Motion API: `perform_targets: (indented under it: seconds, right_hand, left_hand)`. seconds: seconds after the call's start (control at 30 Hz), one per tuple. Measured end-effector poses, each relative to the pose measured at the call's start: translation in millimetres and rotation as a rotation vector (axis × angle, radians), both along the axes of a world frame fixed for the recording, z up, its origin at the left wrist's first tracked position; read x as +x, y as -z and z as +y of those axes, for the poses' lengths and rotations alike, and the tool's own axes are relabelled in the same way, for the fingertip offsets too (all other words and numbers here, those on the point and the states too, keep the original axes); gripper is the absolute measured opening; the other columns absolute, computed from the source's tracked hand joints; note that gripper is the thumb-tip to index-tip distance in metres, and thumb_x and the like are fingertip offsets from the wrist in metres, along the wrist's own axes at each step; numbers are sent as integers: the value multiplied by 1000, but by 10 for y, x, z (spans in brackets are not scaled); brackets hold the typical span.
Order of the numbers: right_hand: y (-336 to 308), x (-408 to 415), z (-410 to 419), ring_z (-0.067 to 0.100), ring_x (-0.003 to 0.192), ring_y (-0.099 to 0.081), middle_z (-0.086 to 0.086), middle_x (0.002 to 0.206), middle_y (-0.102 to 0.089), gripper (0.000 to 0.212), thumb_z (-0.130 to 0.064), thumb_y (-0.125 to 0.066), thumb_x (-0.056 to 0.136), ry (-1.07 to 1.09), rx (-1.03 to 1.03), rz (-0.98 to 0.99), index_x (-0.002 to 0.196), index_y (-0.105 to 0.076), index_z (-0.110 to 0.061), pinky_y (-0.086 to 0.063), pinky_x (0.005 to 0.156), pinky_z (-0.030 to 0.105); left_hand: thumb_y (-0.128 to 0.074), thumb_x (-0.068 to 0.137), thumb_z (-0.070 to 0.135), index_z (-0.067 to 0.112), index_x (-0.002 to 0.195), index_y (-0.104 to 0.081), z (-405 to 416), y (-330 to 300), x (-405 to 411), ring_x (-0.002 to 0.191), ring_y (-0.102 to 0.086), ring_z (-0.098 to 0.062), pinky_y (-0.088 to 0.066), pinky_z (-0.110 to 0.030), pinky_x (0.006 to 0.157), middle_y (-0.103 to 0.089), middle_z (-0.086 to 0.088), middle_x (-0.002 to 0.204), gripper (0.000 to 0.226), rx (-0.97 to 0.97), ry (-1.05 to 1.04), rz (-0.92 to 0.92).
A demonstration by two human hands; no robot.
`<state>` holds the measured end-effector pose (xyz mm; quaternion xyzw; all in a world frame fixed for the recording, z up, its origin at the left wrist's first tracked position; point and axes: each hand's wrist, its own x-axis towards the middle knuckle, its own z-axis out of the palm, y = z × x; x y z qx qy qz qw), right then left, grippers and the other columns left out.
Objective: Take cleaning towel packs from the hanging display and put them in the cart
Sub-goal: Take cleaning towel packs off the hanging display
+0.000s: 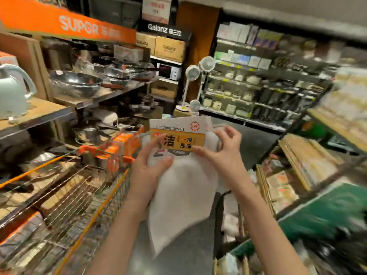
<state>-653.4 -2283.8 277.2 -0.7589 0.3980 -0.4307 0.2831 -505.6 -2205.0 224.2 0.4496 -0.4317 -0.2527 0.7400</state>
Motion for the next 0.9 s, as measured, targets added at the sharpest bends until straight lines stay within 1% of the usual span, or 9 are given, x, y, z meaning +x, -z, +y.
perform_targets:
  seconds: [0.1, 0.23, 0.3, 0.47, 0.57, 0.63, 0.7, 0.8, 0.9]
  right_hand:
    - [112, -727, 316, 0, 117, -26, -9, 125, -19, 46, -31, -80, 70, 209, 2, -33, 102, -47, -35, -19, 92, -5]
    - [151, -1641, 761, 2, 117, -30, -11, 125, -20, 55, -34, -77, 73, 440, 100, -63, 118, -46, -25, -25, 102, 15]
    - [140, -2062, 992, 4, 119, -32, -11, 127, -20, 48, -34, -77, 74, 548, 122, -81, 111, -49, -23, -26, 109, 22]
    - [49, -2887, 1659, 10, 111, -45, -3, 125, -33, 36, -36, -80, 69, 865, 122, -100, 96, -59, -24, -37, 97, 20]
    - [45, -3241, 2109, 19, 106, -58, 3, 117, -52, 29, -36, -80, 60, 1023, 113, -240, 85, -69, -29, -48, 96, 40]
    - [86, -3470, 2429, 23, 99, -65, 10, 113, -61, 41, -42, -81, 55, 1121, 119, -287, 91, -72, -27, -52, 91, 45]
    - [97, -3620, 2769, 23, 95, -67, 11, 111, -64, 46, -43, -81, 53, 1235, 103, -339, 95, -71, -26, -53, 89, 45]
    - [88, -3705, 3242, 19, 87, -70, 4, 99, -72, 27, -17, -80, 68, 1376, 68, -427, 92, -69, -20, -56, 83, 45]
    - [133, -3696, 3685, 20, 86, -71, 1, 93, -74, 25, -6, -76, 73, 1468, 30, -484, 94, -68, -18, -57, 79, 43]
  left_hand:
    - [-64, 81, -6, 20, 122, -59, 37, 76, -660, 98, -58, 13, -42, -4, 79, -61, 17, 115, 50, 11, 135, 13]
    - [-64, 83, -4, 36, 126, -51, 110, 115, -1487, 104, -57, 11, -44, -8, 86, -58, 24, 116, 60, 8, 373, 8]
    - [-64, 83, -2, 43, 130, -43, 156, 112, -1883, 107, -56, 11, -44, -10, 91, -55, 24, 122, 69, 4, 499, -3]
    - [-72, 74, 23, 65, 131, -22, 301, 70, -2807, 124, -48, 2, -40, -21, 103, -43, 19, 142, 87, -7, 786, -64]
    - [-71, 80, 4, 47, 141, -24, 424, 47, -3329, 111, -50, 18, -41, -4, 88, -49, 28, 129, 88, -37, 974, -65]
    - [-74, 78, 3, 40, 145, -23, 552, 26, -3653, 103, -47, 26, -39, 1, 80, -44, 36, 123, 92, -46, 1080, -89]
    - [-75, 77, 4, 42, 145, -17, 716, 37, -3938, 104, -45, 28, -39, 0, 83, -39, 39, 123, 97, -44, 1199, -91]
    - [-73, 78, 2, 47, 142, -17, 1010, 56, -4258, 115, -45, 19, -41, -12, 96, -38, 36, 130, 96, -30, 1379, -90]
    - [-71, 79, -3, 34, 147, -21, 1355, 76, -4478, 106, -47, 25, -41, -4, 89, -42, 38, 122, 92, -27, 1519, -94]
